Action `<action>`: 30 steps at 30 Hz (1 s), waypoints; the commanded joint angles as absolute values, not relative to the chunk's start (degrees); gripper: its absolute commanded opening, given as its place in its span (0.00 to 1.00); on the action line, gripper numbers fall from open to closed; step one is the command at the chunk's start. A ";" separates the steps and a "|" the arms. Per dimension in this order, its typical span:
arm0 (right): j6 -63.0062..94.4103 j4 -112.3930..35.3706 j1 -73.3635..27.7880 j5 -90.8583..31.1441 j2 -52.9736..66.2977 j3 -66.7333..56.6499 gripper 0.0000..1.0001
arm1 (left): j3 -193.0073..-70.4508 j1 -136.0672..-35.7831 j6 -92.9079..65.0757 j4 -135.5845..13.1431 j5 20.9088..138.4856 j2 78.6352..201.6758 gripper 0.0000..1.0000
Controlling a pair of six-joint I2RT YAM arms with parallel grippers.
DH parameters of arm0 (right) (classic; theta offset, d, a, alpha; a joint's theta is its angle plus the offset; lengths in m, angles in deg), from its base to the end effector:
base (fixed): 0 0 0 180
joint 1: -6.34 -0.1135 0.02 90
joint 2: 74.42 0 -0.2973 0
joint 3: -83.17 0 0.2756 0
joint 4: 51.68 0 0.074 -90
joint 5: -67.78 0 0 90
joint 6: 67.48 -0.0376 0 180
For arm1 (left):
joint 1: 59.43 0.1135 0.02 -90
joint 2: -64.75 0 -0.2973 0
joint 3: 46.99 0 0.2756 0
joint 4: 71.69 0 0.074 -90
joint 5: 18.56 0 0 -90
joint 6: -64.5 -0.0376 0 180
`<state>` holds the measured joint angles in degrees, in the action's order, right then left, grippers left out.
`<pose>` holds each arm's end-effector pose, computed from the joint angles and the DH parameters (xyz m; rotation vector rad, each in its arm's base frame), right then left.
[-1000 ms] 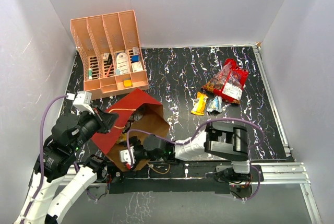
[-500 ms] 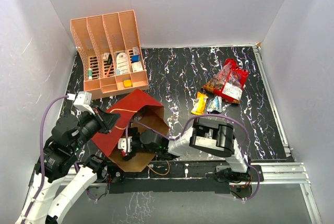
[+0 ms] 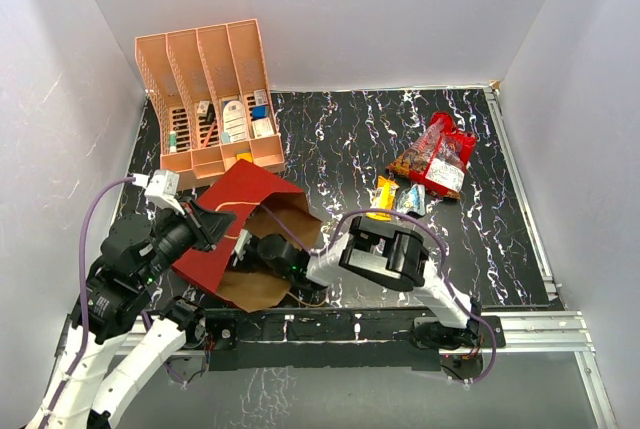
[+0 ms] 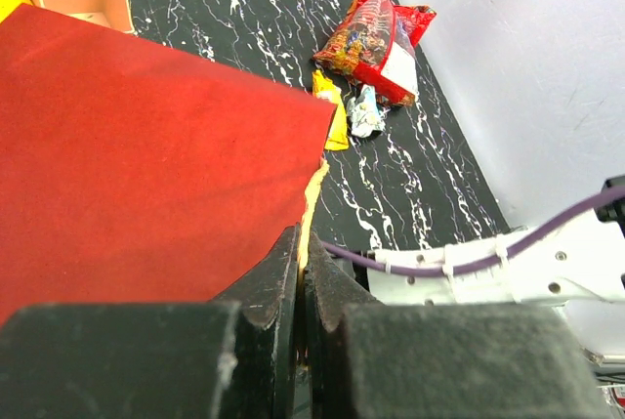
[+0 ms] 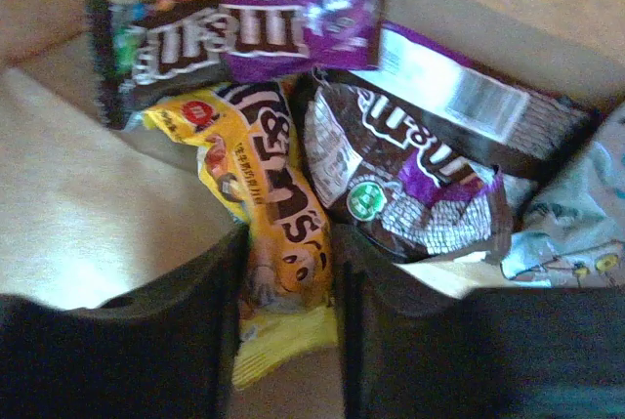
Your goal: Take the snacks out of the paper bag
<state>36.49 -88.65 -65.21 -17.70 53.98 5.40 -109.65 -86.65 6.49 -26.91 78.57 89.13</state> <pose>0.1572 0.4618 0.1071 -1.2169 1.4008 0.6380 0.0656 -0.0390 0.3944 0.0245 1.7614 -0.8708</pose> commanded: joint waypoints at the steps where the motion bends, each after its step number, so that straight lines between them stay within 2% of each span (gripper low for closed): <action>1: 29.97 -89.91 -61.45 -13.94 51.88 7.80 0.32 | -109.15 -86.76 6.54 -26.71 78.99 87.60 0.00; 5: 33.43 -90.87 -60.99 -11.28 47.74 10.81 0.19 | -108.19 -86.76 6.43 -26.19 78.51 86.82 0.00; 10: 35.26 -91.71 -60.99 -7.91 42.50 15.87 0.12 | -107.70 -86.76 5.59 -25.96 77.94 87.05 0.00; 22: 30.28 -85.73 -62.63 -10.70 27.53 25.60 0.10 | -105.19 -86.76 0.68 -28.96 79.24 88.45 0.00; 30: 28.18 -72.40 -62.74 -11.88 12.92 31.42 0.07 | -101.67 -86.74 -0.69 -32.95 80.65 82.44 0.00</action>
<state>29.96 -78.29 -62.65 -11.21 20.08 29.62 -103.31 -86.65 0.66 -29.56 79.16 85.98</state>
